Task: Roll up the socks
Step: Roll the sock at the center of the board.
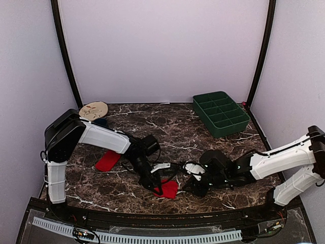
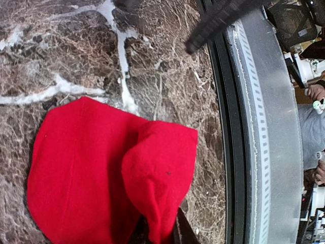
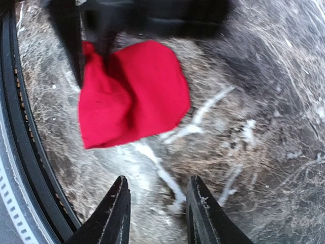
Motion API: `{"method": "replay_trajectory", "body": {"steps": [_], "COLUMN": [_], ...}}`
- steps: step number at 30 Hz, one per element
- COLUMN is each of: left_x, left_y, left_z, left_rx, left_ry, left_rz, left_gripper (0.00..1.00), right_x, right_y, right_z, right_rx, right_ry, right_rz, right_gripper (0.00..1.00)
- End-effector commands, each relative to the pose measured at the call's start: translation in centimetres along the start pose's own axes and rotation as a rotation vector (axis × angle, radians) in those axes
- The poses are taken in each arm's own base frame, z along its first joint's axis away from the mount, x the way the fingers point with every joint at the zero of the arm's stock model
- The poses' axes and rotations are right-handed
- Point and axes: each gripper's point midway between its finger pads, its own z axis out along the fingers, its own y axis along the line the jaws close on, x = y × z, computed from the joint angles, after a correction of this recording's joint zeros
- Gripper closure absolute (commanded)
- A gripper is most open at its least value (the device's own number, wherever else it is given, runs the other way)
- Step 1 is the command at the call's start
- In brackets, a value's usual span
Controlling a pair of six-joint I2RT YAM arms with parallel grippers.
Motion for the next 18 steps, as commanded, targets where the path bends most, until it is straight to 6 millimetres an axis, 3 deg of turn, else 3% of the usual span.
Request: {"method": "replay_trajectory", "body": {"steps": [1, 11, 18], "left_x": [1.0, 1.7, 2.1], "left_y": [-0.6, -1.1, -1.7], "left_z": [-0.1, -0.3, -0.2], "left_rx": [0.069, 0.142, 0.183], "left_ry": [0.034, 0.056, 0.059], "left_rz": [-0.076, -0.123, -0.145], "left_gripper": [0.87, 0.88, 0.88], "right_x": [-1.2, -1.9, -2.8], "right_y": [1.3, 5.9, 6.7], "right_z": [0.0, 2.9, 4.6], "right_rx": [0.036, -0.025, -0.014], "right_ry": [-0.072, -0.050, -0.059], "right_rz": [-0.026, -0.144, -0.190], "right_gripper": [0.65, 0.62, 0.59]}}
